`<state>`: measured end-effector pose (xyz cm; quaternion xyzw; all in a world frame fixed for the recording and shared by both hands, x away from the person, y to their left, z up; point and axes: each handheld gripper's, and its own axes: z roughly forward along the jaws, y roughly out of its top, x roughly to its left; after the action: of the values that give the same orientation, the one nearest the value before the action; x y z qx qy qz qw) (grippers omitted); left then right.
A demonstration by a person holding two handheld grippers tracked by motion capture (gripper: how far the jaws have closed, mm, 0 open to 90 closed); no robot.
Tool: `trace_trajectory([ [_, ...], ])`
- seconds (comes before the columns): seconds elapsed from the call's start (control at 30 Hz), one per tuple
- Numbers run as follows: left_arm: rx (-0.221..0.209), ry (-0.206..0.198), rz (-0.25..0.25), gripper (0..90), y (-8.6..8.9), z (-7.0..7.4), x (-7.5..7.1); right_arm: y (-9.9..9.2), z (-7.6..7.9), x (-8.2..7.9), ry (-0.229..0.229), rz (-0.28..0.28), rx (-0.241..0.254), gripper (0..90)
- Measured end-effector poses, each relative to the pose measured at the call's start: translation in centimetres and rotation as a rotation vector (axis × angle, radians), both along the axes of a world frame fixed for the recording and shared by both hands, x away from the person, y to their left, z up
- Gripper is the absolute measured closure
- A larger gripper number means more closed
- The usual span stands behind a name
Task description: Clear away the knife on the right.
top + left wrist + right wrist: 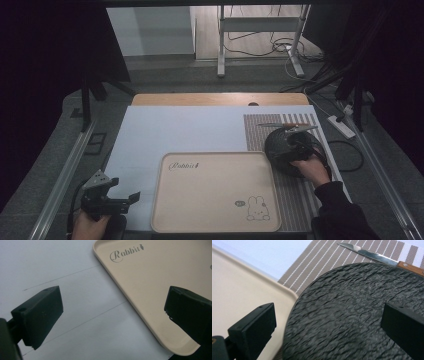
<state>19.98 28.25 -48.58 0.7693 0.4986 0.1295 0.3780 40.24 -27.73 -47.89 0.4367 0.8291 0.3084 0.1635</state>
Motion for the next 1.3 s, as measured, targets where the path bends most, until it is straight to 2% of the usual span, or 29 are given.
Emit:
trace_trajectory([
  [0.23, -0.005, 0.001, -0.002, 2.0, 0.1, 0.0, 0.0, 0.1, -0.5, 2.0, 0.011, -0.017, 0.010, 0.1],
  [0.6, -0.021, 0.001, 0.000, 2.0, 0.2, 0.0, 0.0, -0.7, -0.4, 3.9, 0.013, -0.061, 0.027, 0.1],
  [0.77, -0.024, 0.003, 0.001, 1.9, 0.3, 0.0, 0.0, -1.3, -0.5, 4.7, 0.023, -0.085, 0.010, 0.1],
  [0.9, -0.027, 0.003, 0.001, 1.9, 0.3, 0.0, 0.0, -1.6, -0.6, 5.4, 0.037, -0.102, -0.024, 0.1],
  [1.3, -0.037, 0.006, 0.002, 1.9, 0.4, 0.0, 0.1, -3.2, -1.2, 8.2, 0.078, -0.172, -0.028, 0.0],
])
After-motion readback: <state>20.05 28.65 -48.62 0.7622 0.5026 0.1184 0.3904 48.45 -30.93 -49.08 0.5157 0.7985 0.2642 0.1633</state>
